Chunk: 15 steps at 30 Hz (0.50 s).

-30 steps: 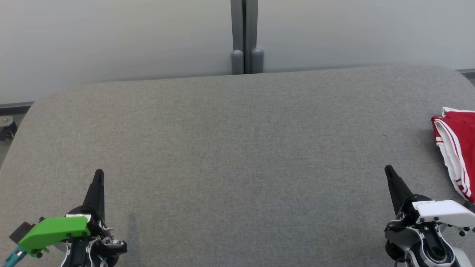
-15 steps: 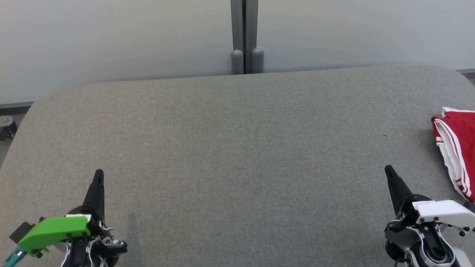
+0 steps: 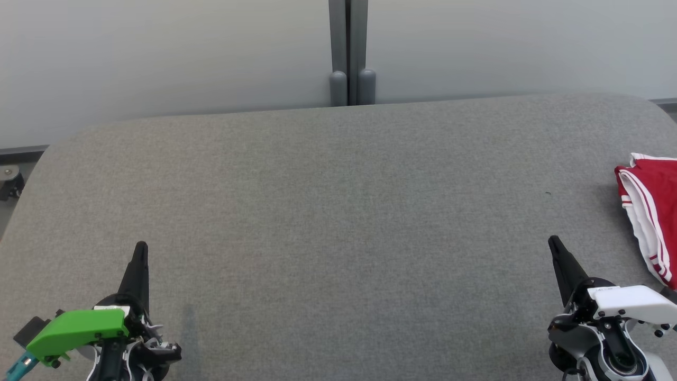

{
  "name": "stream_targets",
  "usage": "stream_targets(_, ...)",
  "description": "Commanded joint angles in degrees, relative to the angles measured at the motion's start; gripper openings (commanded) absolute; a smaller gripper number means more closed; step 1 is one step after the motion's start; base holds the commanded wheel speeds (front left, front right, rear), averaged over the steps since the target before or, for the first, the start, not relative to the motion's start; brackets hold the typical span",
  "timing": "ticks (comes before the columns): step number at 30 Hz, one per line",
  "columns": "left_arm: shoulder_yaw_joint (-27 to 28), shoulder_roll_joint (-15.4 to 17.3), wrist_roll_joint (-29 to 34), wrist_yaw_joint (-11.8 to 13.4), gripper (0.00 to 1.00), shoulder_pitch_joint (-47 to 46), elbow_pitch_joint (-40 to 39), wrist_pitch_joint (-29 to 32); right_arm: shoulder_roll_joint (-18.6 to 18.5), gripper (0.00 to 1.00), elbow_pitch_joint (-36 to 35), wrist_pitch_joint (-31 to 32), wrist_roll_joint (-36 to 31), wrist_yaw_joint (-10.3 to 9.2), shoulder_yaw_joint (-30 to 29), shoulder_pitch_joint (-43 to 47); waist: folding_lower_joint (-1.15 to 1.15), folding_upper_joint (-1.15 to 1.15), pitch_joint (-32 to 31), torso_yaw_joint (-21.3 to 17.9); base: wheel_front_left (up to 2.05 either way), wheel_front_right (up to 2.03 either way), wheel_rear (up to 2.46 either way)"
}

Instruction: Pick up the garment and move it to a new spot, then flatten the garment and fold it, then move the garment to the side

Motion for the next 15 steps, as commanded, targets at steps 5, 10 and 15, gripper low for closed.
stream_targets(5,0.1,0.4,-0.2,-0.2,0.00,-0.7,-0.2,0.2,-0.3,0.00,-0.2,0.2,0.1,-0.02,-0.1,-0.4,0.00,0.00,0.0,0.0,0.00,0.00,0.00)
stream_targets(10,0.1,0.4,-0.2,-0.2,0.00,-0.7,-0.2,0.2,-0.3,0.00,-0.2,0.2,0.1,-0.02,-0.1,-0.4,0.00,0.00,0.0,0.0,0.00,0.00,0.00)
stream_targets(15,0.1,0.4,-0.2,-0.2,0.00,-0.7,-0.2,0.2,-0.3,0.00,-0.2,0.2,0.1,-0.02,-0.1,-0.4,0.00,0.00,0.0,0.0,0.00,0.00,0.00)
